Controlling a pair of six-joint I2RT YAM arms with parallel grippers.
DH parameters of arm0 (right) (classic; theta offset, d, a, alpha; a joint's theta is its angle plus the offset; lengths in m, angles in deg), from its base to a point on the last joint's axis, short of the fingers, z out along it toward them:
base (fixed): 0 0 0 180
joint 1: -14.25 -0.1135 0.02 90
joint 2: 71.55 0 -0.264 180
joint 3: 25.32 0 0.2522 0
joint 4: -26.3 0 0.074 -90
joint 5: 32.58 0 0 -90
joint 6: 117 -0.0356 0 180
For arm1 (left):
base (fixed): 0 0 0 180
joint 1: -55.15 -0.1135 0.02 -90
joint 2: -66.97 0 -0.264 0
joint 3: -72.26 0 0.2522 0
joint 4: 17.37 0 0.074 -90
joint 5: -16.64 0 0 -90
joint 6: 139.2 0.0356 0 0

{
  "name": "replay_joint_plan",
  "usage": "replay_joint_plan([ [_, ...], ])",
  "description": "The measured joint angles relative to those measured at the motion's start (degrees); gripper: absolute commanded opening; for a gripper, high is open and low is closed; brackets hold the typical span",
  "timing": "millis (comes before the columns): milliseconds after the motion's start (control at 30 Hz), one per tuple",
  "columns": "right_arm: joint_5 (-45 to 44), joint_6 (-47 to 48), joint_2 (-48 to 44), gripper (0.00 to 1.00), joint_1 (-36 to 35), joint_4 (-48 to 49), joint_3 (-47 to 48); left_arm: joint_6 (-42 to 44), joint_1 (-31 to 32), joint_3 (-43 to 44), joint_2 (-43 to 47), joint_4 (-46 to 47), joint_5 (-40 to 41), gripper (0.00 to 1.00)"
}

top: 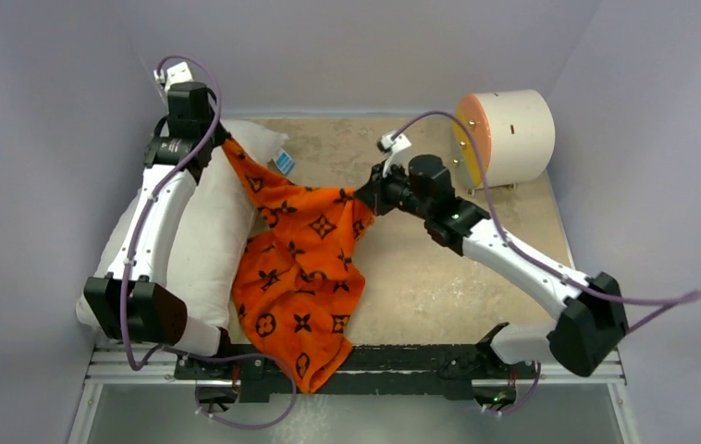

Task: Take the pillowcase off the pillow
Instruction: Fold the pillowcase at the center of the board.

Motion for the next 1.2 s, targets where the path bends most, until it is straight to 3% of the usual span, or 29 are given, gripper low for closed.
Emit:
replay_joint_plan([
  [133, -6.45, 1.84, -7.45, 0.00, -1.84, -0.81, 1.79, 0.00, 0.00, 1.66, 1.57, 1.31, 0.42, 0.00],
  [267, -10.75, 1.88, -12.28, 0.01, -11.19, -0.79, -1.55, 0.00, 0.00, -4.63, 7.19, 1.84, 4.92, 0.00],
  [467, -11.91, -1.68, -4.87, 0.93, -27.56, -1.36, -9.57, -0.50, -0.28, -20.22, 13.90, -1.90, 13.73, 0.00],
  [500, -12.11, -1.84, -4.04, 0.98, -28.63, -2.56, -11.21, -0.63, -0.46, -21.92, 14.05, -2.89, 14.73, 0.00],
  [600, -13.53, -2.27, -7.80, 0.99, -26.62, -4.83, -14.73, -0.83, -0.85, -23.39, 14.05, -4.87, 16.20, 0.00],
  [733, -11.96, -3.72, -16.81, 0.95, -13.51, -1.73, -15.13, -1.03, -0.87, -23.34, 14.08, -5.09, 17.00, 0.00],
  [800, -11.58, -4.85, -18.49, 0.87, -8.31, 0.68, -15.23, -1.03, -0.87, -23.32, 14.08, -5.07, 17.00, 0.00],
  [900, -7.50, -6.47, -17.22, 0.76, -7.69, 3.34, -17.11, -1.03, -0.87, -23.32, 14.05, -5.09, 16.92, 0.00],
  [1200, 3.74, -11.89, -9.01, 0.74, -8.37, 3.54, -29.20, -0.98, -0.87, -23.32, 13.44, -5.09, 15.91, 0.00],
])
